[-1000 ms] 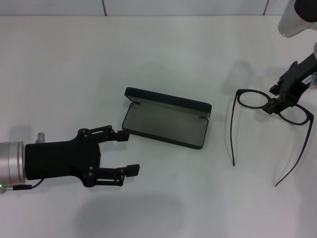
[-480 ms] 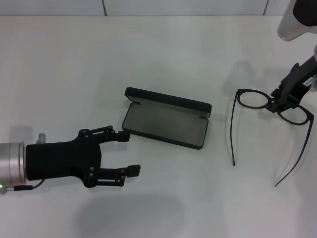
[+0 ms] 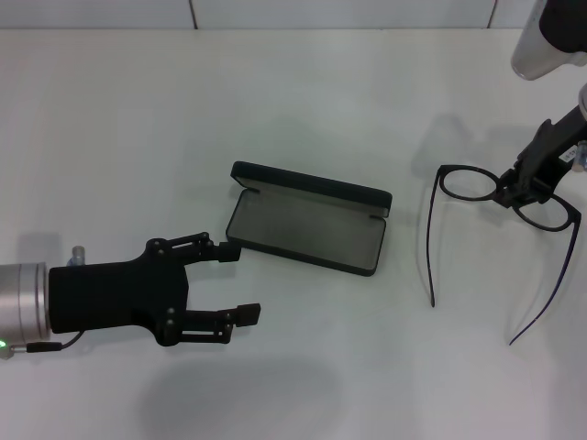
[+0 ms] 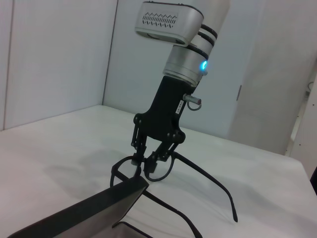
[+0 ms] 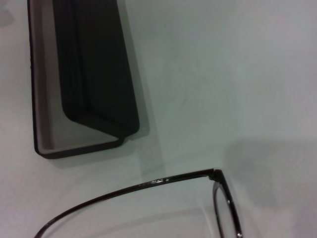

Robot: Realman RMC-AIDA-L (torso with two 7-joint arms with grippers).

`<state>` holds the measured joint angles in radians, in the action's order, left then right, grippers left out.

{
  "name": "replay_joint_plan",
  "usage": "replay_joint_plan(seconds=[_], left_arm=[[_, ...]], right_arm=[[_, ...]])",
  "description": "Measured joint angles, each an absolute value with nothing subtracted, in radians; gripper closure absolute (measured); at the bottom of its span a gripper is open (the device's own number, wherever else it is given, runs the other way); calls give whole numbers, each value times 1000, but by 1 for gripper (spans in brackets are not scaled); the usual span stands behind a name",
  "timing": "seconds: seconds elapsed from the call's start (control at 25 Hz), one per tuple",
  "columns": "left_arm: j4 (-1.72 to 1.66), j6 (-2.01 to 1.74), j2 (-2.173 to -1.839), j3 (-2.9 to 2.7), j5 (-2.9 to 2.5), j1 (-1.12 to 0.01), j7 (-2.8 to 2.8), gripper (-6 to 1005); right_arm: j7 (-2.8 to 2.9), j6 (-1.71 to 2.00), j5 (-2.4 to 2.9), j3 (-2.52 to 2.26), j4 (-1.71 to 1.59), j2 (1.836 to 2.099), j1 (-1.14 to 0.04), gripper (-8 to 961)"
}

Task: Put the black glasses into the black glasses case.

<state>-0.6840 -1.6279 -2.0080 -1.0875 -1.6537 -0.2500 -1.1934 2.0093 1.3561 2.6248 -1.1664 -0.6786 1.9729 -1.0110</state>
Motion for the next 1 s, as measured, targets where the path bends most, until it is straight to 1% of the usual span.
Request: replay_joint_plan(seconds=[0.04, 0.28, 0.48, 0.72, 1.0], left_arm=[[-684, -1627, -2008, -1088, -1654, -250, -1193, 130], [-684, -1625, -2009, -1088, -1654, -247, -1193, 131], [-684, -1625, -2010, -1088, -1654, -247, -1193, 131], [-684, -1625, -2010, -1088, -1654, -245, -1193, 131], [-684, -1626, -2010, -1088, -1651, -245, -1198, 132]], right_arm=[[2007, 1354, 2625, -1169, -679, 1973, -1011, 595], [2003, 1349, 2625, -1180, -675, 1974, -1012, 701], [2003, 1349, 2626, -1180, -674, 1973, -1012, 876], [2003, 1361, 2626, -1177, -682, 1970, -1012, 876], [2003, 1429, 2617, -1113, -736, 1951, -997, 877]])
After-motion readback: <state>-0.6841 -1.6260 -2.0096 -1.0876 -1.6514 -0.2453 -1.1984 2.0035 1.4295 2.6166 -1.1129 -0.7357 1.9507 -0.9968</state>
